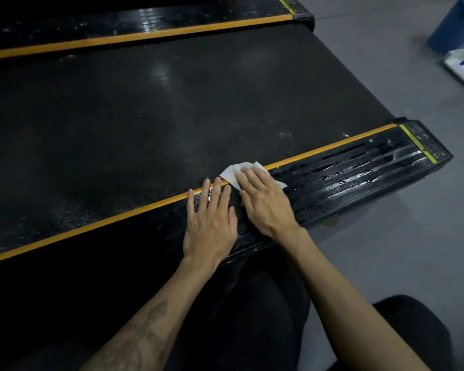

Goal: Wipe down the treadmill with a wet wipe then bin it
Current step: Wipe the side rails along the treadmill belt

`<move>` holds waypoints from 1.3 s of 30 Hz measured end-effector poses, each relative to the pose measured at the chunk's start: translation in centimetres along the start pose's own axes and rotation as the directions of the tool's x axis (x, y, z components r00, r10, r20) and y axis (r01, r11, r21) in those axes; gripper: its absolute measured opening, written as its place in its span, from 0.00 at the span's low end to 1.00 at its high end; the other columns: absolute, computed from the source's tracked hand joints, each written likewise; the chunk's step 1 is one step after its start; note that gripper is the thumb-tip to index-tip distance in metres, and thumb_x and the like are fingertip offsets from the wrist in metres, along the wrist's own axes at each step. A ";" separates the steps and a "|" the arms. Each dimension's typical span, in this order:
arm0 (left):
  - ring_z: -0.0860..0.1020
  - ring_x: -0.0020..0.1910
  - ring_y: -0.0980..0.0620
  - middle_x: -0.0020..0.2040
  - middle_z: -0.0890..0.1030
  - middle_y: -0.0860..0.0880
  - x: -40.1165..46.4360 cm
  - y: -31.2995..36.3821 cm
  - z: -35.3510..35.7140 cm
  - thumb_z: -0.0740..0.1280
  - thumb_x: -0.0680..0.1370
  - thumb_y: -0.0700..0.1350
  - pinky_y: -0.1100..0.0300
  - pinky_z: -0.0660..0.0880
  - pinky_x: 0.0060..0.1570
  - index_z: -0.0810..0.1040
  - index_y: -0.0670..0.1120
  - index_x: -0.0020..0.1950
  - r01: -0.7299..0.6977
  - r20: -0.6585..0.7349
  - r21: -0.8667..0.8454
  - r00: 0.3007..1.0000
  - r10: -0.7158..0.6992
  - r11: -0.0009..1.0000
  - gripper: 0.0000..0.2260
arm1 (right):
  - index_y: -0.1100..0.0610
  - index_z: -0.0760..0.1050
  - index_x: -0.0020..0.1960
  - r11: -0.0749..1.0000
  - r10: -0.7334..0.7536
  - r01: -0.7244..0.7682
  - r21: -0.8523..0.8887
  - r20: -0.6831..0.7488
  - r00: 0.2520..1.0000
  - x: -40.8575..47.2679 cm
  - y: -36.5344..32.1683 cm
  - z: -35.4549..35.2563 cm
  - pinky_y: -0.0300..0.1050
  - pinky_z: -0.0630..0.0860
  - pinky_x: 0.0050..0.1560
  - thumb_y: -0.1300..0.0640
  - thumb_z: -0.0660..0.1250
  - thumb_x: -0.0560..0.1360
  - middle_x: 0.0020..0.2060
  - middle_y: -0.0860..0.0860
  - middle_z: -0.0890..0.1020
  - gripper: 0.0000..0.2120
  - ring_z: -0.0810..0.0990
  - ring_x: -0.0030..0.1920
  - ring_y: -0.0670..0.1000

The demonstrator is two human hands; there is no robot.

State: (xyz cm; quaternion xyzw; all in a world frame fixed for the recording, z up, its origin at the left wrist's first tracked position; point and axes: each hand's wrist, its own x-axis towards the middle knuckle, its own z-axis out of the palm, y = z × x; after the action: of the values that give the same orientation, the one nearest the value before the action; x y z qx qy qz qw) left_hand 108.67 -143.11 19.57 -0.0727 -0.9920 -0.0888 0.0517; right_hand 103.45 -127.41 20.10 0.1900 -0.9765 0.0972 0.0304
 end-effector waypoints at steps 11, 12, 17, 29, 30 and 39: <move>0.56 0.83 0.45 0.82 0.61 0.45 0.0 -0.2 0.0 0.48 0.85 0.53 0.38 0.54 0.79 0.66 0.45 0.80 -0.003 -0.005 0.018 1.000 0.003 1.000 0.26 | 0.62 0.67 0.78 0.999 0.030 -0.030 0.033 0.012 0.999 0.4 -0.1 0.0 0.55 0.59 0.79 0.48 0.42 0.85 0.76 0.60 0.70 0.30 0.64 0.79 0.60; 0.55 0.83 0.46 0.83 0.61 0.46 -0.1 -0.1 0.0 0.48 0.85 0.53 0.38 0.54 0.79 0.66 0.45 0.80 -0.002 -0.003 0.017 1.000 0.002 1.000 0.26 | 0.61 0.64 0.79 0.997 0.065 -0.066 0.030 0.031 0.997 0.7 0.7 -0.1 0.55 0.57 0.80 0.46 0.38 0.85 0.77 0.59 0.68 0.32 0.61 0.80 0.59; 0.54 0.83 0.46 0.83 0.60 0.46 -0.1 0.0 0.0 0.47 0.85 0.53 0.39 0.53 0.80 0.65 0.46 0.81 0.007 0.012 0.030 1.000 -0.007 1.000 0.26 | 0.62 0.62 0.80 0.974 0.220 -0.216 0.063 -0.059 0.974 -1.3 -0.2 0.5 0.57 0.58 0.80 0.47 0.42 0.85 0.79 0.59 0.64 0.30 0.59 0.81 0.59; 0.57 0.82 0.45 0.82 0.62 0.45 0.0 0.2 -0.1 0.46 0.85 0.53 0.37 0.55 0.79 0.67 0.45 0.80 0.003 -0.002 0.016 1.000 -0.003 1.000 0.26 | 0.65 0.62 0.79 0.979 0.202 -0.202 0.008 0.010 0.979 -1.1 0.0 0.7 0.58 0.61 0.79 0.48 0.43 0.84 0.78 0.62 0.66 0.31 0.61 0.80 0.61; 0.57 0.82 0.45 0.82 0.62 0.45 0.1 0.2 -0.1 0.46 0.85 0.53 0.37 0.55 0.79 0.67 0.45 0.80 0.004 -0.002 0.011 1.000 -0.004 1.000 0.27 | 0.65 0.62 0.79 0.988 0.154 -0.154 -0.001 0.030 0.988 -0.8 0.2 0.6 0.57 0.60 0.79 0.47 0.42 0.85 0.78 0.62 0.66 0.31 0.61 0.80 0.60; 0.56 0.83 0.44 0.83 0.59 0.46 0.1 0.2 0.0 0.48 0.85 0.56 0.36 0.54 0.79 0.64 0.47 0.81 -0.026 0.007 0.013 1.000 0.026 1.000 0.27 | 0.64 0.64 0.79 0.976 0.219 -0.219 -0.010 -0.013 0.976 -1.8 0.8 0.2 0.58 0.62 0.79 0.48 0.43 0.84 0.78 0.62 0.66 0.31 0.62 0.80 0.61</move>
State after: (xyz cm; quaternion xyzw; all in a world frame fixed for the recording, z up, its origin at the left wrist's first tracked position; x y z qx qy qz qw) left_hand 108.56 -142.91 19.61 -0.0858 -0.9917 -0.0816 0.0499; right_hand 104.77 -126.06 19.57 0.0804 -0.9918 0.0958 0.0265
